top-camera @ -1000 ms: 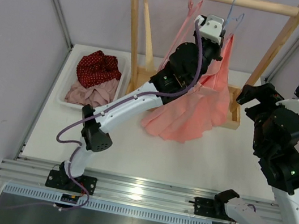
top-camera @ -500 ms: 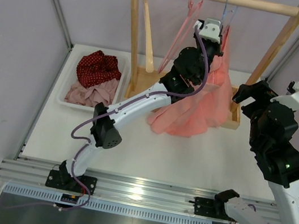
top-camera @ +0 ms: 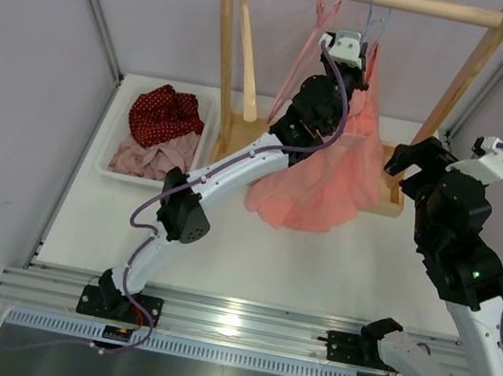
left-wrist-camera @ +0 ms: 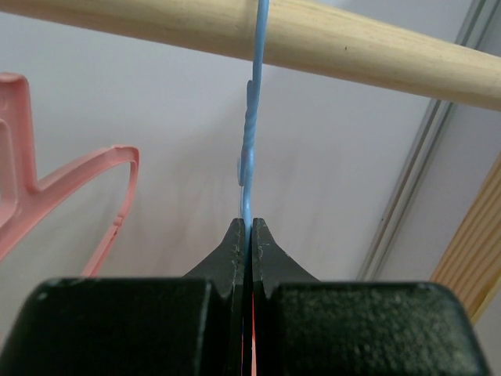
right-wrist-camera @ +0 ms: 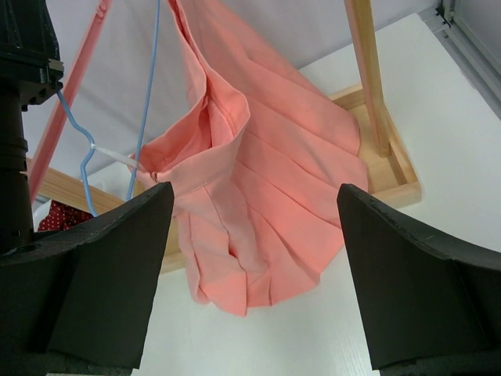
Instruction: Place the skirt on the hanger
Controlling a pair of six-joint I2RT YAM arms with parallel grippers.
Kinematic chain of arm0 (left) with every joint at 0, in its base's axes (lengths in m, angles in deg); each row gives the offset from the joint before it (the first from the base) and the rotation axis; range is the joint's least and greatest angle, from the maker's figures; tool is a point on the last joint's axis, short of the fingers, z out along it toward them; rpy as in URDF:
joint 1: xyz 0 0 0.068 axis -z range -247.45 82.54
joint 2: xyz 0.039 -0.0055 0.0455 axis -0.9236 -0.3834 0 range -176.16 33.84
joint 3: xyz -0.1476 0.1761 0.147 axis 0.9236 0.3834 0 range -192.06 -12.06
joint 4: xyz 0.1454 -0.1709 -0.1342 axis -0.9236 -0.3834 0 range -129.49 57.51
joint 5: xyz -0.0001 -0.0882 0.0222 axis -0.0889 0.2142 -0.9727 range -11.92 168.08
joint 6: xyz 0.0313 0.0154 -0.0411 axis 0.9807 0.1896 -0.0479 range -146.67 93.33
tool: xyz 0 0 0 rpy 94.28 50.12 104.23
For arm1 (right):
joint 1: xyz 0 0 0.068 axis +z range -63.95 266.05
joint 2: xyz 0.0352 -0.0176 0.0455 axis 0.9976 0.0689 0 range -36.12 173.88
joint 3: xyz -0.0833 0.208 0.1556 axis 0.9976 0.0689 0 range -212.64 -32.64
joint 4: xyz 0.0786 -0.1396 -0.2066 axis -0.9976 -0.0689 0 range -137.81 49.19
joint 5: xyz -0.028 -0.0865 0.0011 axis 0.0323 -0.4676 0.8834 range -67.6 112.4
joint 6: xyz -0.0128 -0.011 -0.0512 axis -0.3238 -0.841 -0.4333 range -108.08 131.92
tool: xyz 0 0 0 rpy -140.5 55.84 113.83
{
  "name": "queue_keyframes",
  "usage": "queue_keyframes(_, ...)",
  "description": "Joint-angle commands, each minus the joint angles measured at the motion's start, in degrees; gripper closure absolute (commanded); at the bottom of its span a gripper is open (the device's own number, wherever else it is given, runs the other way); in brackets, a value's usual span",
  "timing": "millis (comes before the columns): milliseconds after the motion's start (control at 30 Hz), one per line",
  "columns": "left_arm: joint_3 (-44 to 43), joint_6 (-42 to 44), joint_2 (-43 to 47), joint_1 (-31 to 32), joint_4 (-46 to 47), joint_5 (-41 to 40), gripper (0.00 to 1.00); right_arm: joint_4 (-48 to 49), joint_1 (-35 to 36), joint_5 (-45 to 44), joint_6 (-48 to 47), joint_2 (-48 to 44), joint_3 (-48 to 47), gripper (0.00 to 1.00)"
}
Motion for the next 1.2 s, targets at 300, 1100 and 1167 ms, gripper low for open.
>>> queue_keyframes(300,5.78,-2.5,7.45,0.59,1.82,6.06,0.96,4.05,-0.79,1.12,0.57,-0.82,2.74,0.09)
queue_keyframes(1100,37.59,-7.4,42.42,5.86,-7.22,13.89,0.23,1.59,-3.07,10.17,-1.72,-2.32,3.8,0.01)
queue_keyframes(1167,38.73,-9.69,47.94,6.12,-15.12,13.27,0.23,0.45,-3.07,11.04,-1.19,-2.06,3.62,0.01)
